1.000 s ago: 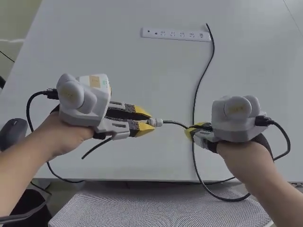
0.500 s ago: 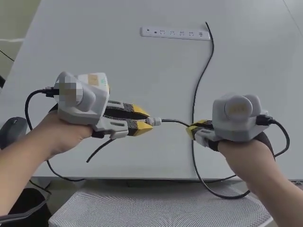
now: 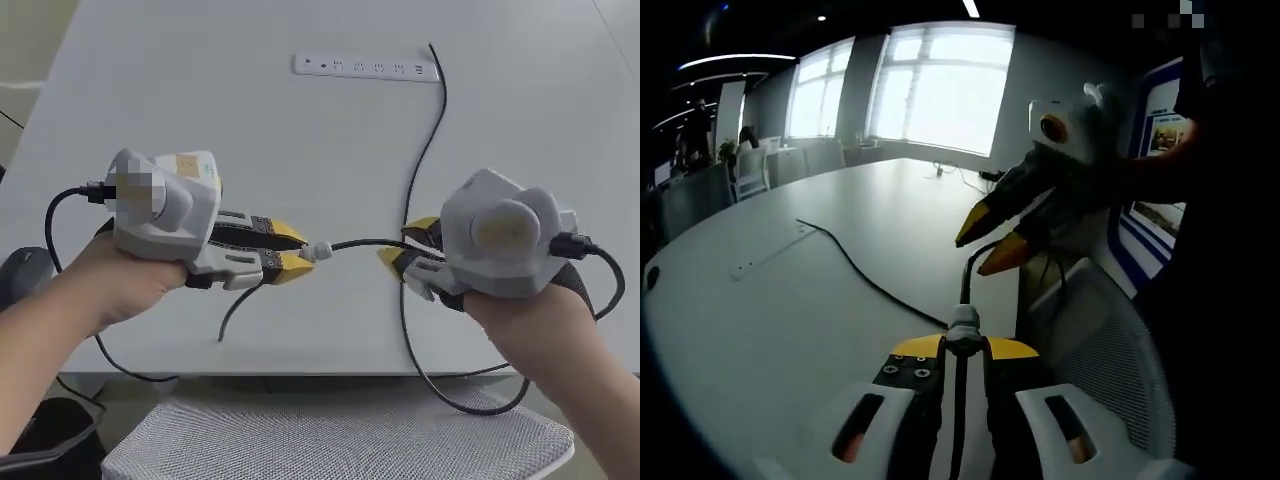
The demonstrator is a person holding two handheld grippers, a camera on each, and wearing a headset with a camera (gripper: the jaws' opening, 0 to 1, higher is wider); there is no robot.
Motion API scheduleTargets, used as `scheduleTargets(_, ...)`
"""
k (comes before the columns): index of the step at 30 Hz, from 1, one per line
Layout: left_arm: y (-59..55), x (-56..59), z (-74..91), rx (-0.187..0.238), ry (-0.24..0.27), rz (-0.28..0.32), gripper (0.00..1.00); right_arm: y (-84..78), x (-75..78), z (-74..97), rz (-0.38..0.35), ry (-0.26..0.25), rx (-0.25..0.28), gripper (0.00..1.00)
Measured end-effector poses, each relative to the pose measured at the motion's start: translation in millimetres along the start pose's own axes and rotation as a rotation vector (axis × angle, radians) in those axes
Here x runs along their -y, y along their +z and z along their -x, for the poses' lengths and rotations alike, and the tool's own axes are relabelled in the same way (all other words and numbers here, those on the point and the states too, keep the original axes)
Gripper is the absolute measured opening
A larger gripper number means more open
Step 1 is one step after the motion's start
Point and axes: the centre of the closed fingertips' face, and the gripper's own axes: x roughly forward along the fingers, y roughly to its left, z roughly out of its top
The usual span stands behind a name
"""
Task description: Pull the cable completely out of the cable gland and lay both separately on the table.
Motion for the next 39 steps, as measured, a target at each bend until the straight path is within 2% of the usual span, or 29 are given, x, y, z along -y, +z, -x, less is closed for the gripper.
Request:
scheduleTargets(1, 0.2, -0.5, 0.3, 0.000, 0.001, 0.000, 0.15, 7.0, -4.2, 0.0, 0.053, 0.005, 0.025, 0.18)
scheduleTargets(2, 0.6, -0.8, 0.5, 0.001, 0.001, -0.001, 0.15, 10.3, -12.4, -0.7, 0.113, 0.023, 0.017, 0.18)
scheduleTargets(4, 1.0, -1.3, 0.9, 0.002, 0.001, 0.000, 0.15, 15.8, -24.0, -3.5, 0.176, 0.055, 0.022, 0.19)
scheduleTargets(8, 1.3, -1.0, 0.9, 0.002, 0.000, -0.002, 0.15, 20.0, -35.9, -13.2, 0.303, 0.069, 0.000, 0.16)
scheduleTargets(11, 1.4, -0.2, 0.7, 0.003, -0.001, -0.002, 0.15, 19.8, -40.4, -18.5, 0.335, 0.083, -0.015, 0.14)
scheduleTargets(20, 2.7, 3.3, -1.0, 0.001, -0.006, -0.013, 0.15, 14.6, -41.0, -23.8, 0.397, 0.096, -0.041, 0.07)
scheduleTargets(23, 1.9, 4.9, -1.7, -0.004, -0.009, -0.017, 0.15, 12.9, -42.1, -23.4, 0.398, 0.099, -0.042, 0.05)
scheduleTargets(28, 1.1, 8.2, -2.1, -0.007, -0.013, -0.017, 0.15, 9.5, -43.3, -21.9, 0.346, 0.108, -0.039, 0.04)
scheduleTargets(39, 10.3, 10.4, -4.0, 0.017, -0.019, -0.025, 0.14, 1.2, -35.2, -19.2, 0.114, 0.113, -0.025, 0.02)
